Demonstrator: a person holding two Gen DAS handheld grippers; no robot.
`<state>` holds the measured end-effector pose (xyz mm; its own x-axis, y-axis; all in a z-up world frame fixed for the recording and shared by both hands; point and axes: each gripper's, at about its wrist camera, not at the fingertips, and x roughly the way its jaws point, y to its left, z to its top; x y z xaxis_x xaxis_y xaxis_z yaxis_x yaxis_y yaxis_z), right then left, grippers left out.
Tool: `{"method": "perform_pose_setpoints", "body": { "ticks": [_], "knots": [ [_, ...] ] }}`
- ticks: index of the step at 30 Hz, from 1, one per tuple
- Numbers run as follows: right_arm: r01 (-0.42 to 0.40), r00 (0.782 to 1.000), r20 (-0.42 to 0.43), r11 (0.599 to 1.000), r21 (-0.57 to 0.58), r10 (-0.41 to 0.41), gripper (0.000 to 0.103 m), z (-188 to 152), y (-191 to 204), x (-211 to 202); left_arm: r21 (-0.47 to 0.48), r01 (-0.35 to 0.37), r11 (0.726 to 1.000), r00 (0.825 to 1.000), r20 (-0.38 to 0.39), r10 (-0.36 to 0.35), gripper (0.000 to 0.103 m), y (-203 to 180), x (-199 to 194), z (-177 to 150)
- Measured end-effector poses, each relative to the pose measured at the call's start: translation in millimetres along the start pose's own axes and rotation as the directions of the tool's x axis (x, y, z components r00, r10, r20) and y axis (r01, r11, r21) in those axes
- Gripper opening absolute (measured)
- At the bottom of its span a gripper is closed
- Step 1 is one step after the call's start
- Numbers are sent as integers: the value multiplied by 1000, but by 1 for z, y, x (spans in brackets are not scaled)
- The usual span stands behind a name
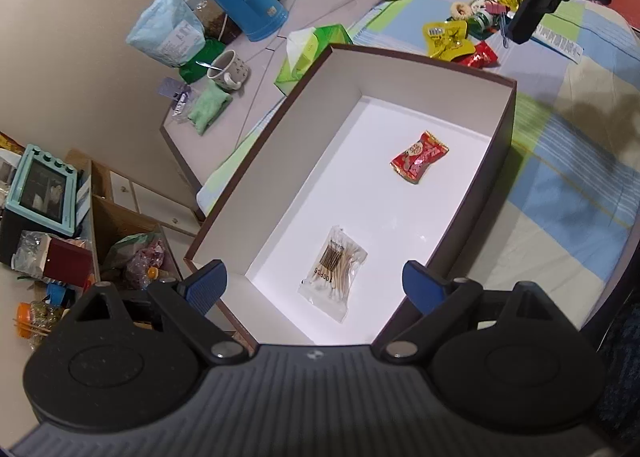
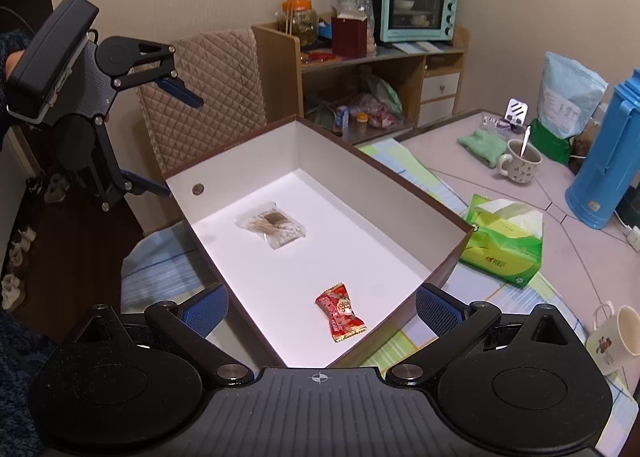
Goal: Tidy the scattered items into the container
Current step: 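Move both tools back toward the remaining items on the table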
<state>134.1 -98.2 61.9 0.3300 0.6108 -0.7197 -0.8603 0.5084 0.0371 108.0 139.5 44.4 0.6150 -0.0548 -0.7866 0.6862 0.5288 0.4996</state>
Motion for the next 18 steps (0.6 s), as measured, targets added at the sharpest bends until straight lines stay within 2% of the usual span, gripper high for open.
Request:
{"method": "perform_pose_setpoints", "body": {
  "ticks": [7,12,18],
  "knots": [
    [1,999,52,999,50,-3,102,-22,-4,-34,-87,3,996,999,51,1,93,-13,-20,4],
    [37,997,60,995,95,-42,102,-46,-15,-63,-108,17,994,998,65,-10,93,-29,-29,12],
    [91,994,42,980,175,-100,102,-83,-33,-101,-132,71,989,993,107,-57,93,-54,-34,31]
  ]
}}
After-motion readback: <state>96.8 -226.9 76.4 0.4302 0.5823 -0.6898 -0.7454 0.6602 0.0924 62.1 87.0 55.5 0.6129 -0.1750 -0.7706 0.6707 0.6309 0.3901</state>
